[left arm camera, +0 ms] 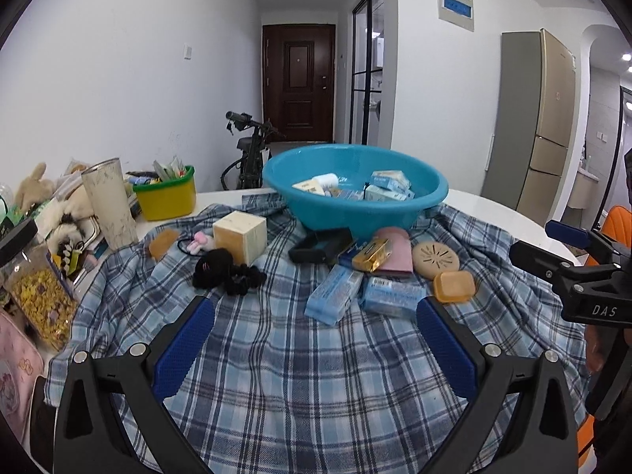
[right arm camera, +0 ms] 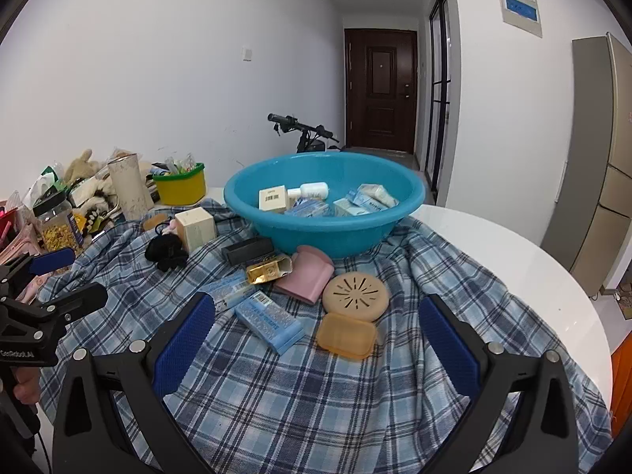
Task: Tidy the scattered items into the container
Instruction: 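Move both tools back toward the items on the plaid cloth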
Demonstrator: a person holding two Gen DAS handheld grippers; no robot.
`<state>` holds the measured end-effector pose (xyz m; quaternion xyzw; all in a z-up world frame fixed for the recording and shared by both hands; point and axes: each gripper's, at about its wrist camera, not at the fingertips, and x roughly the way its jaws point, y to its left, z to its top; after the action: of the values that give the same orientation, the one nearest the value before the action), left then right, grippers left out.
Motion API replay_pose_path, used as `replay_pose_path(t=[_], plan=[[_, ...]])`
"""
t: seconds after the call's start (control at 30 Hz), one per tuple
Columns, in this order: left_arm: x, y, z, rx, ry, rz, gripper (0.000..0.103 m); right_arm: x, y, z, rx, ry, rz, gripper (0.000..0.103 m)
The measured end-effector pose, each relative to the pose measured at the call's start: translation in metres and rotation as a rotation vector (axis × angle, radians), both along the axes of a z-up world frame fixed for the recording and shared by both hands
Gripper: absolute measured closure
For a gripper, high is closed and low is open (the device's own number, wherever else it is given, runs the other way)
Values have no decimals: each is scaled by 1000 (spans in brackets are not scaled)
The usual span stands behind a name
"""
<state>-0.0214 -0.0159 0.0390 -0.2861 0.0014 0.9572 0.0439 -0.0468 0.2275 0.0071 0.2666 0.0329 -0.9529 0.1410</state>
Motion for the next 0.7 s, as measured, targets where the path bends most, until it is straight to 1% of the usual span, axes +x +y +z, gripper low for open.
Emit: replay_pose_path(t=[0.2,0.33,0.4,0.57,0.63,0.7], plan=[[-11,-12,-6,21,-17,31,0,-4,-5,-7,7,-16,5,0],[-30,-26,-12,57,-16,57,0,-8,-8,-11,10,-33,5,0],[-44,-34,-15,54,-26,72,0,-8,-8,-13,13,-36,6,0],[-77,-53,-19,5,-51,94,0,-13,-5,-16,3,-50,-7,0],[-90,-63,-21,10,-52,114,0,-15,-4,-18,-3,-58,-15,0],[-105,-73,-24,25,-70,136,0,-17,-3,-21,-5,-65,-17,0]])
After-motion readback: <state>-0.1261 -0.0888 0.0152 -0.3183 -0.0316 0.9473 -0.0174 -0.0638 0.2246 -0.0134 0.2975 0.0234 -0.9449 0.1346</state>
